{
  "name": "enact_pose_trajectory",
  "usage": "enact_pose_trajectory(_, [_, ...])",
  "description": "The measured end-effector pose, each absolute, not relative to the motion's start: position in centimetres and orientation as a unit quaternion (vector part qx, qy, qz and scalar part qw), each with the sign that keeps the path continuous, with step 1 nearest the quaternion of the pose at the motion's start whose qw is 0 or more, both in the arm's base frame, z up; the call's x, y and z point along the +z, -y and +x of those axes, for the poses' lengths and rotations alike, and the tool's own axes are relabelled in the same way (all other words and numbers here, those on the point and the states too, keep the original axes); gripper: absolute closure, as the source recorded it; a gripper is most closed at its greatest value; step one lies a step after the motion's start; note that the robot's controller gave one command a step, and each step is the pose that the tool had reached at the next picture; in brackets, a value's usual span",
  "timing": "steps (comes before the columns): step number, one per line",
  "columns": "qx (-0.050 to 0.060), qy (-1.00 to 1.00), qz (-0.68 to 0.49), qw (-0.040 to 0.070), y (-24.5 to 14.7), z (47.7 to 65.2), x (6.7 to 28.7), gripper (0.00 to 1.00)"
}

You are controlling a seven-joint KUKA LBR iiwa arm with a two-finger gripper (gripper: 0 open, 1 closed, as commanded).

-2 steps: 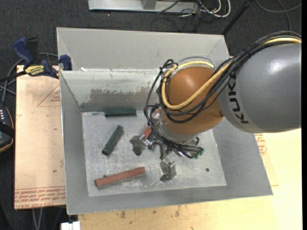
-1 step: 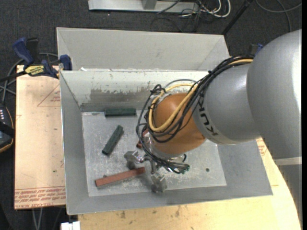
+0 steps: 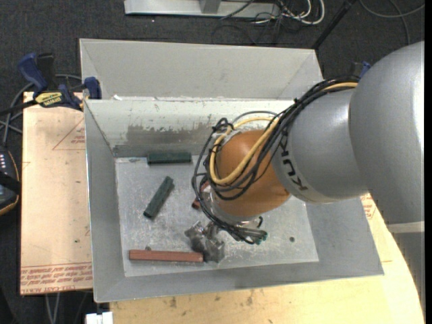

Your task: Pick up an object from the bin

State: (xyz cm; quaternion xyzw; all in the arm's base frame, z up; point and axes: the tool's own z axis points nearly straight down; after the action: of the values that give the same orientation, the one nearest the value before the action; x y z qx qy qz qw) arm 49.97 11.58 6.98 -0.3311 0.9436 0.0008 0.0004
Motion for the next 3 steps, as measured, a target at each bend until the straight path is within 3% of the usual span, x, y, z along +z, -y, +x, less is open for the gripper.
enact_pose_trajectory(1, [-0.001,-0.951,-0.310,0.005,-9.0,52.3,12.4,1.00])
enact_pose_trajectory(2, [0.001,-0.950,-0.311,0.001,-9.2,52.0,12.1,0.00])
enact_pose_trajectory(3, [0.001,-0.950,-0.313,0.011,-16.7,48.4,7.1,0.00])
